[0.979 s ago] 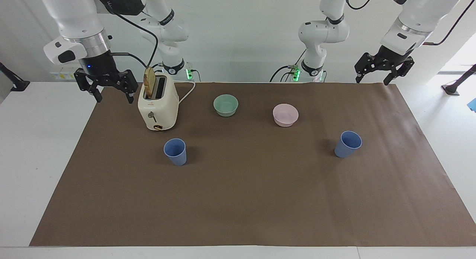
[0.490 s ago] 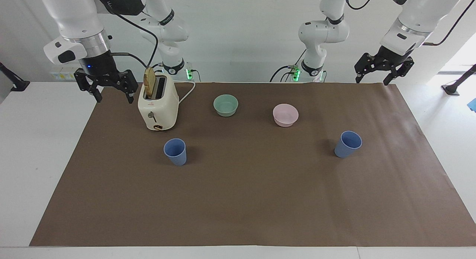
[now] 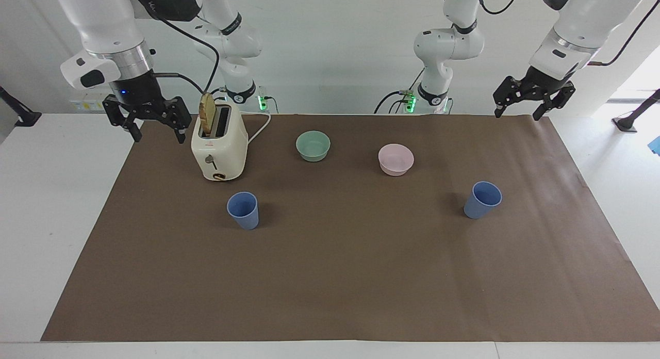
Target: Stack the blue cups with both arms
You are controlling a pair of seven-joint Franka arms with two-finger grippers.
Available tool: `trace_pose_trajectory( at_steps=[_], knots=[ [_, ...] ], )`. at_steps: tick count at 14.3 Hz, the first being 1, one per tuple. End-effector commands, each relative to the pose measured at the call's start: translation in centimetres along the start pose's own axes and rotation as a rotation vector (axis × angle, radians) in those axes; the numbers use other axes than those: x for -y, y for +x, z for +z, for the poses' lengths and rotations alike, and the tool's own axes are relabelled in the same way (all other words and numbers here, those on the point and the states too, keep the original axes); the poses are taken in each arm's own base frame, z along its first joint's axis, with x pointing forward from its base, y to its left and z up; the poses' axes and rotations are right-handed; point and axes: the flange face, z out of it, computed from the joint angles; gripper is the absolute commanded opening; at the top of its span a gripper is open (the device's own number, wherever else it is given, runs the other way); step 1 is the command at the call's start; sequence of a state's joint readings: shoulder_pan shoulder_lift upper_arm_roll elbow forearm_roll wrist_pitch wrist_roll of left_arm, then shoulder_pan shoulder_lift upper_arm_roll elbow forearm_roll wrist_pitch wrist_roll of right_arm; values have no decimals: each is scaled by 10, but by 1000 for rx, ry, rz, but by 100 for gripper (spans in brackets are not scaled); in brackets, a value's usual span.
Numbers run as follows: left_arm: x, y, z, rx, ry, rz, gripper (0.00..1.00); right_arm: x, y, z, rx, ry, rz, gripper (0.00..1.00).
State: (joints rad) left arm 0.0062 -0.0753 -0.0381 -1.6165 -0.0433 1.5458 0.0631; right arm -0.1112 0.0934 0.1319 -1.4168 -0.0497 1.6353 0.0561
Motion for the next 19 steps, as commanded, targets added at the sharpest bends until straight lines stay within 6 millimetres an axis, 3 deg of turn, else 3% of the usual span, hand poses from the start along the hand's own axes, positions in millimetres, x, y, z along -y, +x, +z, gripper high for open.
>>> trace_pose_trajectory(
  at_steps=[1, 3, 6, 12, 15, 19],
  knots=[
    [26, 6, 16, -25, 1, -48, 100, -2, -7, -2, 8, 5, -6, 100],
    [36, 12, 36, -18, -4, -81, 100, -3, -7, -2, 8, 5, -5, 100],
    [56, 19, 89, -44, -4, -159, 100, -2, -7, -2, 7, 4, -6, 100],
    [61, 34, 164, -5, -16, -170, 100, -2, -7, -2, 8, 5, -6, 100],
    [60, 33, 221, 15, -26, -176, 100, -2, -7, -2, 8, 5, -6, 100],
    [61, 28, 251, 29, -25, -179, 100, -3, -7, -2, 8, 5, -5, 100]
  ],
)
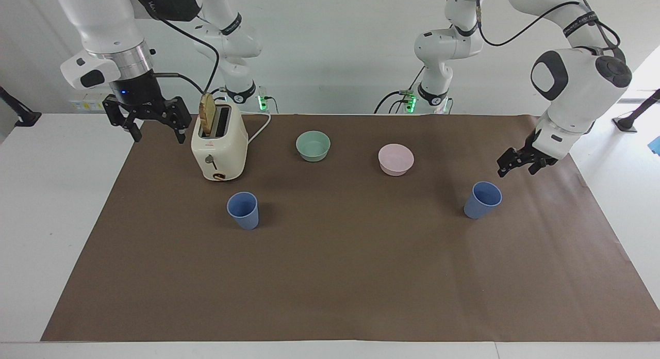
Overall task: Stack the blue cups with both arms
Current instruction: 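Reach the left gripper to the blue cup nearest it and grasp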
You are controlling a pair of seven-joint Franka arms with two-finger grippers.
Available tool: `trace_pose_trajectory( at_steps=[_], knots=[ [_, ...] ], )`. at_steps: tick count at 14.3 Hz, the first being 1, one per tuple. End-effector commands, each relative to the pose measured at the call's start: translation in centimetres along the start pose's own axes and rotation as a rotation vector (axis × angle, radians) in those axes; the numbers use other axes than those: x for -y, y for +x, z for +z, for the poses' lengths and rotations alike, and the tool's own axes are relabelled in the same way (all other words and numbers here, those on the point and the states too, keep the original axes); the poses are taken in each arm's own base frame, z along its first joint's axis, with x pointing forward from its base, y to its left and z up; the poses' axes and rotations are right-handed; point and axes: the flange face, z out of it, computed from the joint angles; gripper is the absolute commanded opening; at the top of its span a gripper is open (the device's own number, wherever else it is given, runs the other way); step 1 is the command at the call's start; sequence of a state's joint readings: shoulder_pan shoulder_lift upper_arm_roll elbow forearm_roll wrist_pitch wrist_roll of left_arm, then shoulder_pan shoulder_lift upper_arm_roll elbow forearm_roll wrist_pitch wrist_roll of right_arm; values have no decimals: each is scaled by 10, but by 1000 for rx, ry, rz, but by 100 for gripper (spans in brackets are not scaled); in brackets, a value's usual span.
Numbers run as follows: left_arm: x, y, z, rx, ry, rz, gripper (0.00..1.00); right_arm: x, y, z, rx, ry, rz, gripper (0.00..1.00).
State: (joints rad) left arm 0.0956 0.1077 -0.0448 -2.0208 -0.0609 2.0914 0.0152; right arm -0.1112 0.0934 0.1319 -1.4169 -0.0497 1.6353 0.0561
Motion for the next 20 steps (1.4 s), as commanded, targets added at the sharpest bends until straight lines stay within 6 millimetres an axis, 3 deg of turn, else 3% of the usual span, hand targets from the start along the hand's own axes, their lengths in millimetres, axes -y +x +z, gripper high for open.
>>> trace_pose_trajectory(
  at_steps=[1, 2, 4, 5, 10, 15, 16, 20],
  knots=[
    [-2, -8, 13, -3, -8, -14, 100, -2, -7, -2, 7, 4, -6, 100],
    [-3, -10, 20, -3, -7, -12, 86, -2, -7, -2, 7, 4, -6, 100],
    [-3, -11, 21, -8, -7, -7, 17, -2, -7, -2, 7, 5, -6, 100],
    [-2, -10, 19, -9, -7, -9, 0, -2, -7, -2, 7, 5, -6, 100],
    [-4, 4, 10, -16, -29, -20, 0, -2, -7, -2, 7, 5, -6, 100],
    [-24, 19, -76, -3, -82, -32, 0, -3, -7, -2, 7, 3, -5, 100],
    [-35, 19, -91, 1, -97, -62, 0, -2, -7, -2, 7, 4, -6, 100],
    [-137, 7, -129, -2, -118, -165, 0, -2, -7, -2, 7, 5, -6, 100]
  ],
)
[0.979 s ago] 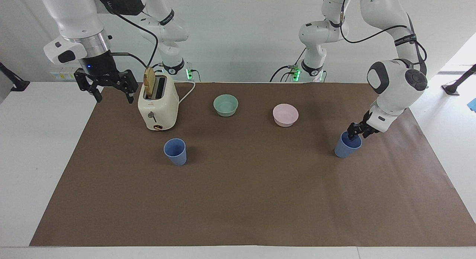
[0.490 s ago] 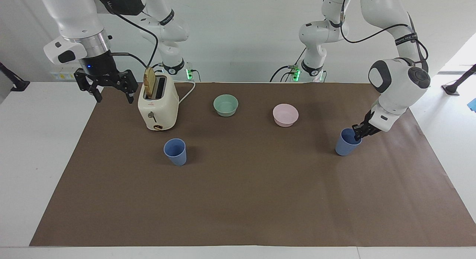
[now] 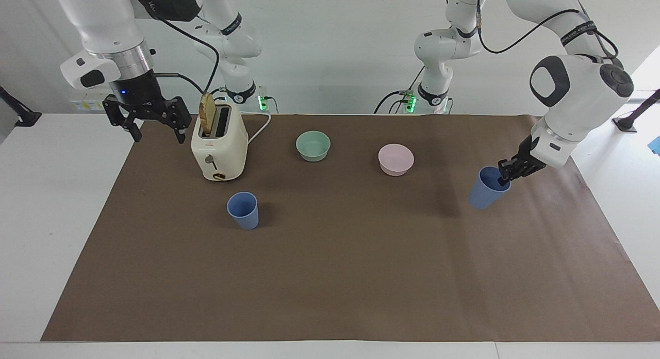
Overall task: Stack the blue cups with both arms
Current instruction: 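Carry the blue cup with the left gripper toward the table center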
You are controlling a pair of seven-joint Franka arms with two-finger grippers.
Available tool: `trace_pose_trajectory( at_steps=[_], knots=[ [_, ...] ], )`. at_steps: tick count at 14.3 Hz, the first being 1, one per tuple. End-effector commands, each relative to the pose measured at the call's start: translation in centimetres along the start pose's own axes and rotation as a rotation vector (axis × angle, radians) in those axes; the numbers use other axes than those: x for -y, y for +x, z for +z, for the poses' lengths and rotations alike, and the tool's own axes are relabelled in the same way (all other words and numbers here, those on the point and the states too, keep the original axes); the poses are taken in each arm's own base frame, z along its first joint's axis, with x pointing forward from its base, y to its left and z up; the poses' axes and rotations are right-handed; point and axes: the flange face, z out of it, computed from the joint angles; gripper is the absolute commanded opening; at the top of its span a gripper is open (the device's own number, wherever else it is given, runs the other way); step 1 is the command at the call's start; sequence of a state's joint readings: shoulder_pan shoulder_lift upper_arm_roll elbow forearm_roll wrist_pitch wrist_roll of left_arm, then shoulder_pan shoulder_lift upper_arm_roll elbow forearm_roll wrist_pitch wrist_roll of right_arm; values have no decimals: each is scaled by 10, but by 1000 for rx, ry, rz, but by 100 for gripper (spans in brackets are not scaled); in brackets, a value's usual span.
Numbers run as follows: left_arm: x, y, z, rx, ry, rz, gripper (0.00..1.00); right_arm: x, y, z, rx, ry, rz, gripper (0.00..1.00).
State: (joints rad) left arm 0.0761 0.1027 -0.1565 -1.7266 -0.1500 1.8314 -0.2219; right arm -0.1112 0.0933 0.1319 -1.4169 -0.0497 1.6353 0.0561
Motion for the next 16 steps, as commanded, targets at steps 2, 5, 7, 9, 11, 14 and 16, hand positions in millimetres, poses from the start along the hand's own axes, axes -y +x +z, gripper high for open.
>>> trace_pose_trajectory(
  at_steps=[2, 5, 7, 9, 11, 14, 16],
  knots=[
    [-86, -25, -7, 10, -15, -92, 0, -2, -7, -2, 8, 5, -6, 100],
    [-120, -42, -2, 10, -14, -96, 0, -3, -7, -2, 8, 5, -5, 100],
    [-129, -46, -1, 9, -16, -88, 0, -2, -7, -2, 8, 5, -6, 100],
    [-152, -59, 5, 11, -16, -93, 0, -2, -7, -2, 7, 4, -6, 100],
    [-180, -71, 23, 4, -27, -98, 0, -3, -7, -2, 8, 3, -5, 100],
    [-217, -86, 74, 3, -13, -86, 0, -3, -7, -2, 8, 5, -5, 100],
    [-240, -89, 113, -22, 17, -98, 0, -3, -7, -2, 8, 5, -5, 100]
  ],
)
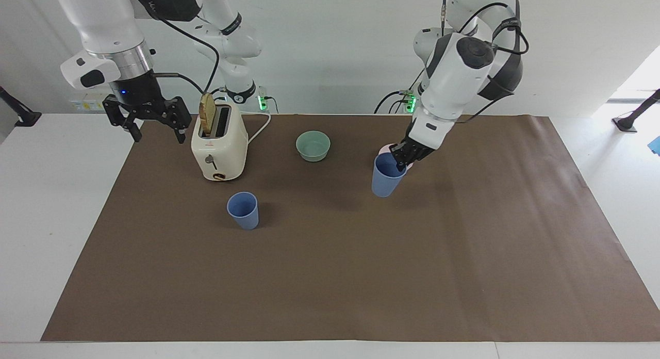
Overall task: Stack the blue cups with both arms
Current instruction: 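Carry the blue cup with the left gripper toward the table center, then lower the blue cup onto the table and open the left gripper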
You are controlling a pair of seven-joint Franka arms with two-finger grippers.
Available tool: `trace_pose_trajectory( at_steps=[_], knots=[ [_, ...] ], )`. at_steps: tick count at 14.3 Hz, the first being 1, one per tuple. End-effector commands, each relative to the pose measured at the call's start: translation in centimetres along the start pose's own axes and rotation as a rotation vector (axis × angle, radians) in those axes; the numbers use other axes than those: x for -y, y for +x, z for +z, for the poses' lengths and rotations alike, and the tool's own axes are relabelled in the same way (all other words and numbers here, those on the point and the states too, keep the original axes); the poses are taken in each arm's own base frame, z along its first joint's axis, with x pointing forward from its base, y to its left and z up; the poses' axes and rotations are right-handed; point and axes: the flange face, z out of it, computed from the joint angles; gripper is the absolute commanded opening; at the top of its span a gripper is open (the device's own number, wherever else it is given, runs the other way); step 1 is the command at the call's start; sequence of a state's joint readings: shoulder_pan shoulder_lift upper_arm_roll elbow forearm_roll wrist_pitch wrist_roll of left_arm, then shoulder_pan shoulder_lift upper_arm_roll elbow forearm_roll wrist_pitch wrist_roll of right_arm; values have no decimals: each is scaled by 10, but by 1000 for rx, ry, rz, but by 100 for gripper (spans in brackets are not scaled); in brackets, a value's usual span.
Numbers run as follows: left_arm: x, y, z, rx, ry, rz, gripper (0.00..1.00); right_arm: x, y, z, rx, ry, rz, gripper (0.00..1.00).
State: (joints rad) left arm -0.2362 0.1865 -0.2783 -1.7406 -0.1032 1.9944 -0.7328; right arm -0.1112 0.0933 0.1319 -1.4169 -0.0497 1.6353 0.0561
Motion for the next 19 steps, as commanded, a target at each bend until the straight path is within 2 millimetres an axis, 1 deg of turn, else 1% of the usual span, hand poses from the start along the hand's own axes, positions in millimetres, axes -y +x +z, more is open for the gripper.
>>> trace_pose_trajectory(
  at_steps=[1, 3, 4, 7, 10, 11, 12, 15, 16, 17, 18, 19],
  knots=[
    [-22, -5, 44, -19, 20, -7, 0, -3, -7, -2, 8, 5, -5, 100],
    [-29, -16, 68, -11, 28, 16, 0, -2, -7, -2, 8, 5, -6, 100],
    [-30, -21, 78, -11, 27, 24, 0, -2, -7, -2, 7, 4, -6, 100],
    [-28, -29, 99, -6, 48, 42, 0, -2, -7, -2, 8, 5, -6, 100],
    [-27, -29, 104, -20, 37, 49, 0, -3, -7, -2, 8, 5, -5, 100],
    [-27, -26, 107, -23, 32, 48, 0, -4, -7, -2, 8, 3, -3, 100],
    [-24, -19, 113, -33, 17, 39, 0, -5, -7, -2, 8, 3, -2, 100],
    [-24, -15, 111, -55, 16, 48, 0, -3, -7, -2, 8, 3, -5, 100],
    [-23, -15, 113, -52, 20, 49, 6, -2, -7, -1, 9, 3, -6, 100],
    [-23, -16, 113, -47, 27, 49, 28, -3, -7, -2, 8, 3, -5, 100],
    [-22, -16, 113, -43, 31, 49, 62, -3, -7, -2, 8, 3, -5, 100],
    [-21, -16, 113, -38, 42, 49, 100, -3, -7, -2, 8, 3, -5, 100]
  ],
)
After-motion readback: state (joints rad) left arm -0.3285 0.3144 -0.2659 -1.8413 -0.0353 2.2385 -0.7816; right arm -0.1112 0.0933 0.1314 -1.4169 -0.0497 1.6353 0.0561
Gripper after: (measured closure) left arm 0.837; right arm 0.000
